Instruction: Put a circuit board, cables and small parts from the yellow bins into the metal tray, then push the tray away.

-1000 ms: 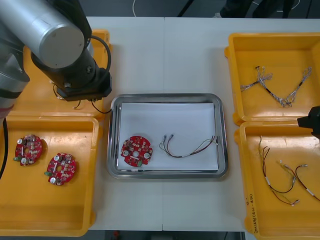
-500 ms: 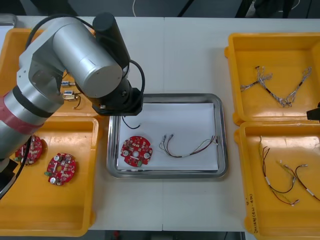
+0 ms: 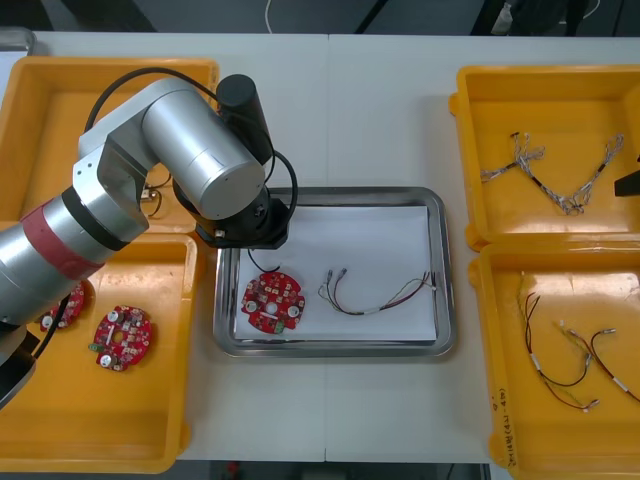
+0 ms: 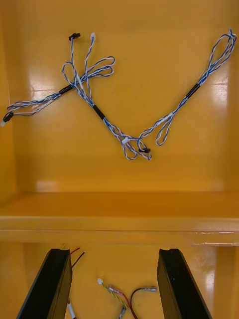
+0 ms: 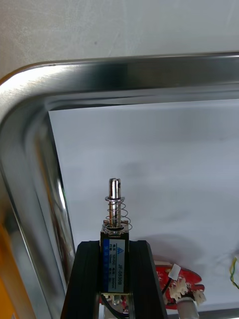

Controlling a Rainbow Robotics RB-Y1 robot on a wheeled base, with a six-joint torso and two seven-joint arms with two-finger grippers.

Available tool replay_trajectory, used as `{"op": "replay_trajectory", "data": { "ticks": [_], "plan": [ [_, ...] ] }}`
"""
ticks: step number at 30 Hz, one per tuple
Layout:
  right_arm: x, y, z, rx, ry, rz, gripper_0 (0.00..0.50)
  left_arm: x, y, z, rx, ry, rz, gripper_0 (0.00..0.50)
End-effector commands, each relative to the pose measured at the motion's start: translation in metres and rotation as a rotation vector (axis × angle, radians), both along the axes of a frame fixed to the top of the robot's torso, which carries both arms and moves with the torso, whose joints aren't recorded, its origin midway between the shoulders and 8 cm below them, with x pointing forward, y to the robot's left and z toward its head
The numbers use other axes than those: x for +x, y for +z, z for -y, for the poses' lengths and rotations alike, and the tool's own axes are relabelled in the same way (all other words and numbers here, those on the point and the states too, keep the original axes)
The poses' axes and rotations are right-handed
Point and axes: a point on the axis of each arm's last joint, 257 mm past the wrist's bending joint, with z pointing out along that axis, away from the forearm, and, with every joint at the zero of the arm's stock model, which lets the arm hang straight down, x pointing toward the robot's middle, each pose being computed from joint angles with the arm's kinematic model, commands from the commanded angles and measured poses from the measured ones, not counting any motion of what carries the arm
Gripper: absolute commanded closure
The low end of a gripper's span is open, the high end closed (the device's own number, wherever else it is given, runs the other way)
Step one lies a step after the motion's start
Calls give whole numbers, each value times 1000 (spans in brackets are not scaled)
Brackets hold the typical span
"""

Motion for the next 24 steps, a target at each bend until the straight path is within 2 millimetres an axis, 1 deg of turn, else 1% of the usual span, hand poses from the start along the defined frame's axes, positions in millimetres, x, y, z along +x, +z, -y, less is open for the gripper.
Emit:
{"op": "replay_trajectory", "data": {
  "ticks": [1,5,10,11,12,13,14,15,17,19,24],
  "plan": [
    [23,27,6,-27,-68,18,0,12,6,16,33,-110,49,497],
    [35,31,6,-63,-94,3,0,14,3,16,43,-112,58,498],
    [40,28,8,-61,-127,-21,0,15,3,14,45,-110,57,496],
    [42,30,9,-57,-133,-22,0,15,3,14,46,-109,58,488],
    [43,29,10,-51,-142,-28,0,15,3,14,46,-109,58,429],
    [43,29,10,-51,-142,-28,0,15,3,14,46,-109,58,429],
    [45,28,14,-44,-163,-39,0,15,3,14,46,-109,58,271],
    [47,26,16,-39,-174,-50,0,15,3,14,46,-109,58,163],
    [47,21,19,-30,-192,-70,0,15,3,13,47,-108,59,0],
    [48,18,23,-21,-216,-90,0,16,3,14,46,-110,62,0],
    [53,15,27,8,-268,-118,0,16,4,14,44,-111,64,0]
  ]
}}
